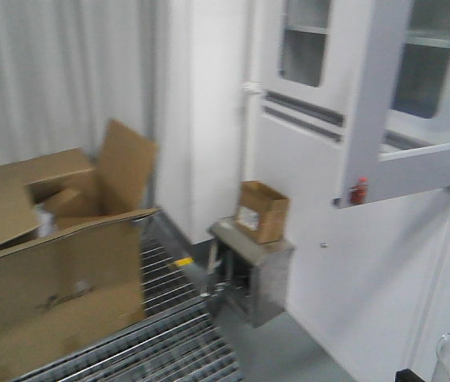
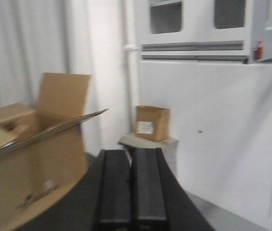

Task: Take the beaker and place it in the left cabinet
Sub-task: 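Drive the base to the open white cabinet with the blue tray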

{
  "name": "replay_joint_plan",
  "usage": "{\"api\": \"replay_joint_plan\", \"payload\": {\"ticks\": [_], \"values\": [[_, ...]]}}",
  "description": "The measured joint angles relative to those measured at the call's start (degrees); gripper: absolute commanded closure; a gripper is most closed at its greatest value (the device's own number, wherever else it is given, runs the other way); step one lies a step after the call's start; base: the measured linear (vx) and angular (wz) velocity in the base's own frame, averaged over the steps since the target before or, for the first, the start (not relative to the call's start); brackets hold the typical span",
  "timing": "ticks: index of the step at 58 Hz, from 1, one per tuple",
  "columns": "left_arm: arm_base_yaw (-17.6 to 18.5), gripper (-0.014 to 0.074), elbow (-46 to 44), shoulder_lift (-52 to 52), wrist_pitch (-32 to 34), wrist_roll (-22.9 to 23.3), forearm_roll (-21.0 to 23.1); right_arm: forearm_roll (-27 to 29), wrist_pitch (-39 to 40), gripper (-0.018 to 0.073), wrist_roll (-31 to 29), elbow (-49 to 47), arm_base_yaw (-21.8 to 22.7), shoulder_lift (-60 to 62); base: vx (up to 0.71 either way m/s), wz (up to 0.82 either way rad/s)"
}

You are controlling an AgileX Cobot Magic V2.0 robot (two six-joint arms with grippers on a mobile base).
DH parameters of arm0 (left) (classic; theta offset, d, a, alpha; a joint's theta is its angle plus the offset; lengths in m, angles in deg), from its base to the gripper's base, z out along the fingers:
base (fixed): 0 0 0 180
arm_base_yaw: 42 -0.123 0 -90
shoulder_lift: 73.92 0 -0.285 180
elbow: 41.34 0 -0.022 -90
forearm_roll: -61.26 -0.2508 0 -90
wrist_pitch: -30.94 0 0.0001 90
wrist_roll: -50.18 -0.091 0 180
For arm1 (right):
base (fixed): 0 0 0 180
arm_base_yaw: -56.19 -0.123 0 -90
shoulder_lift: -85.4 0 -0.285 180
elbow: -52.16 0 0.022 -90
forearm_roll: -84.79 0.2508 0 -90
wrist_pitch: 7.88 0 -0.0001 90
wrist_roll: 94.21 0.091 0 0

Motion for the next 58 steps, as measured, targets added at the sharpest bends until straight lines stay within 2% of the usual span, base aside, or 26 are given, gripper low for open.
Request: {"api": "replay_joint_plan", "payload": {"ticks": [58], "values": [[0.0, 0.0595, 0.0, 0.0, 0.0, 0.0, 0.0, 0.0, -0.1, 0.0564, 0.0, 0.0, 0.0, 0.0, 0.37, -0.73]]}}
